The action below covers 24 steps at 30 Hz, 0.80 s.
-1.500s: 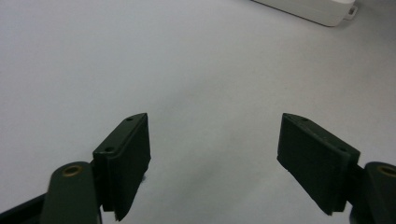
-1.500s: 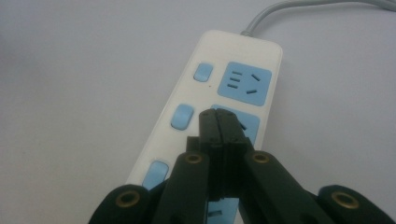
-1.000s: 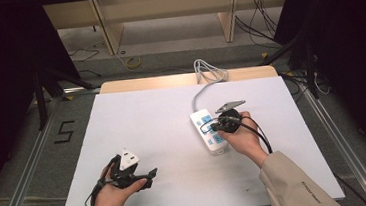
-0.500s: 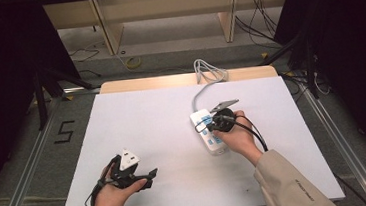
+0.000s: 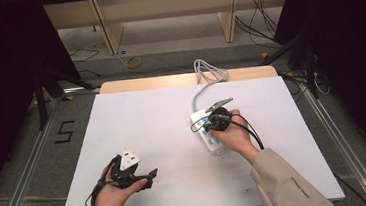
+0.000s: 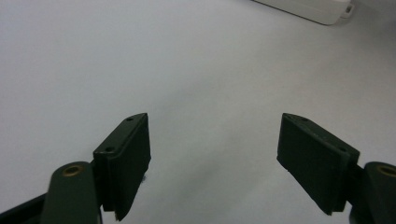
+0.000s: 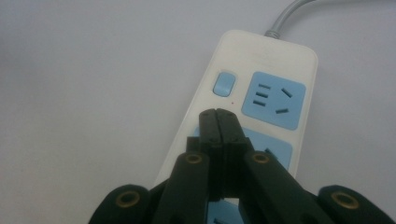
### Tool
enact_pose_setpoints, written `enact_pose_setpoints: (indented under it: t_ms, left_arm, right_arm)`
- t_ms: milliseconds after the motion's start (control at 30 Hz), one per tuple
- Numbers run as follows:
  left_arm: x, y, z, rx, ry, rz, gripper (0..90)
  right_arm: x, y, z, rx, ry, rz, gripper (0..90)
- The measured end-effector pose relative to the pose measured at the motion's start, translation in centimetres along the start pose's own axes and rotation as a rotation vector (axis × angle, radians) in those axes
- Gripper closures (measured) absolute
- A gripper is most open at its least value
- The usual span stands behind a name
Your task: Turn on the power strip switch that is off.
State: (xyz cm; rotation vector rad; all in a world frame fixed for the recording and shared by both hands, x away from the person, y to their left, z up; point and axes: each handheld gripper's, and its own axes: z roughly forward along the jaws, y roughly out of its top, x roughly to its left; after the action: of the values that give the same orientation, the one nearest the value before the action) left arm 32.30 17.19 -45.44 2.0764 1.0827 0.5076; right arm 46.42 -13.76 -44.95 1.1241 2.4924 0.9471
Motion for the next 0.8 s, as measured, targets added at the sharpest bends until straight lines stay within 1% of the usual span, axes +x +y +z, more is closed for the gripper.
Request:
enact_pose_setpoints:
  t_ms: [400,467,500,800]
  left_arm:
    - [0.0,0.0,0.0,0.006,-0.001,0.009,25.3]
    - [0.0,0.0,0.0,0.006,-0.001,0.009,25.3]
    - [0.0,0.0,0.0,0.006,-0.001,0.010,25.3]
    - [0.0,0.0,0.0,0.005,0.000,0.011,25.3]
  right_arm:
    - [0.4,0.7,0.5,0.035,0.013,-0.012,90.0]
    - [0.4,0.8,0.5,0.048,0.006,-0.005,90.0]
    - [0.4,0.9,0.6,0.050,0.007,-0.012,90.0]
    - [0.7,1.4,0.6,0.089,0.007,-0.017,90.0]
